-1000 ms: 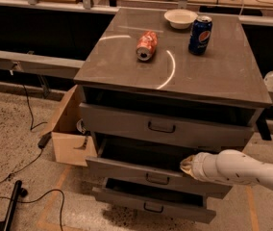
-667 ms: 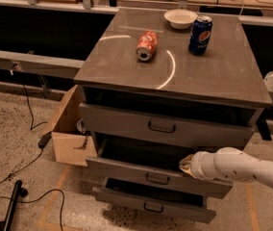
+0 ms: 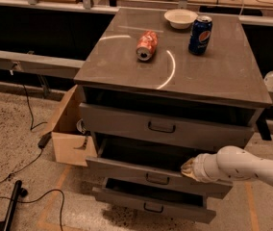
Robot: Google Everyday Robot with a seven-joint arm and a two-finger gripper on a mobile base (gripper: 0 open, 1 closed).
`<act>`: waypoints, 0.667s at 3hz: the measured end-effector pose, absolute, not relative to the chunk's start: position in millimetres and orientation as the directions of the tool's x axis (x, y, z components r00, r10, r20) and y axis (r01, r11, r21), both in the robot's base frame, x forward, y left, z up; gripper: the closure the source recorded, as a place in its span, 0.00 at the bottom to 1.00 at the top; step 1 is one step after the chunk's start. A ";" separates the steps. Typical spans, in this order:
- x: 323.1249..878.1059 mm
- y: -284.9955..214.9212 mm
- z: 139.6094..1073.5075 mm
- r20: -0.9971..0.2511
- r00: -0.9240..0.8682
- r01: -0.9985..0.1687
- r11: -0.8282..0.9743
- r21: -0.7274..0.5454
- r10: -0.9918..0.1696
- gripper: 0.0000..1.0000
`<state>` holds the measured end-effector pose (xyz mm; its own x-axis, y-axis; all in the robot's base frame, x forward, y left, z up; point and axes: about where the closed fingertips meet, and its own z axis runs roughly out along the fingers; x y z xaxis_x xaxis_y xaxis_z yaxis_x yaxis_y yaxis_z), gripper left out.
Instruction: Open middle drawer
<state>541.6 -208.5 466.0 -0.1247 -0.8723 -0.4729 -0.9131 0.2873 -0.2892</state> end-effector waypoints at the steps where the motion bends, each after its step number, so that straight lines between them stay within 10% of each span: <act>1: 523.2 -209.7 458.7 -0.466 -0.130 -0.934 0.266 -0.240 -0.875 1.00; 2: 521.0 -210.0 462.3 -0.465 -0.130 -0.936 0.263 -0.234 -0.876 1.00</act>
Offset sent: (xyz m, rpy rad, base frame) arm -0.0577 -0.0119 -0.0135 -0.0140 0.1786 0.0877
